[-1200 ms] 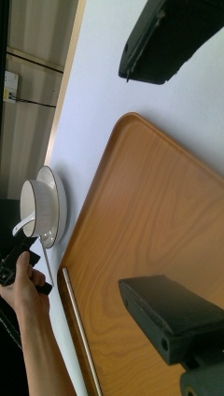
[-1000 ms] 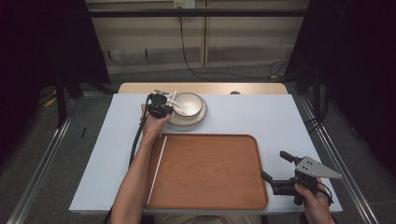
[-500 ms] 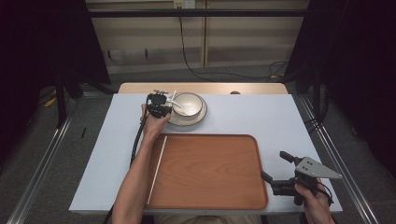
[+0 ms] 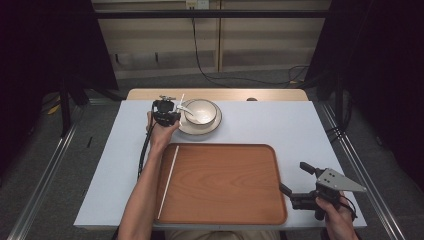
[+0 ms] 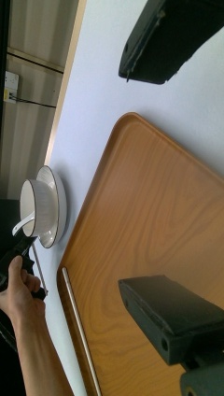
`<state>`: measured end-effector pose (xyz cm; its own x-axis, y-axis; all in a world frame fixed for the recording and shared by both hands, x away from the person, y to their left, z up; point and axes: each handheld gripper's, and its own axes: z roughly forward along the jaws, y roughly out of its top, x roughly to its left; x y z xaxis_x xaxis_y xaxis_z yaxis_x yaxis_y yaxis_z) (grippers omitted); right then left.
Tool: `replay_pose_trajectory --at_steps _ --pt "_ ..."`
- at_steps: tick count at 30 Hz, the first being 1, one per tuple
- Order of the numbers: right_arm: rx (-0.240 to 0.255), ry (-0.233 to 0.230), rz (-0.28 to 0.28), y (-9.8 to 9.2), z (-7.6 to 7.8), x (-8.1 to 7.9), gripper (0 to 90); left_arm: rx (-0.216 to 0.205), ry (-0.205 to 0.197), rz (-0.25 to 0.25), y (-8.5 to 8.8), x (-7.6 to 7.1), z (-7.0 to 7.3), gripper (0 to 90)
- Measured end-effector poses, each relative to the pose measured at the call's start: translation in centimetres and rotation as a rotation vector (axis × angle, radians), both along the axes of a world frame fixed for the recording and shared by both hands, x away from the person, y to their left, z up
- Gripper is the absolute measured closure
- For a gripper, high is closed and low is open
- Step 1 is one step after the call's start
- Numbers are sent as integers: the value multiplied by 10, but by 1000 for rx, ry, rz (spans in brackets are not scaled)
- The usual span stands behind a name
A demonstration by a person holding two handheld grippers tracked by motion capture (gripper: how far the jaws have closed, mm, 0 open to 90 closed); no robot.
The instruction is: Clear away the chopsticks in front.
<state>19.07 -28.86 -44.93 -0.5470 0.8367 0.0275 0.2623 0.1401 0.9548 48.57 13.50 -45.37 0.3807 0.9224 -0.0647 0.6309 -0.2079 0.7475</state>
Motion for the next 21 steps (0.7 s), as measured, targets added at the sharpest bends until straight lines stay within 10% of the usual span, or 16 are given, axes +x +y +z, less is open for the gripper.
replay_pose_trajectory --at_steps 21 --pt "-8 -17 12 0 1 -1 11 -74 7 10 20 -40 5 828"
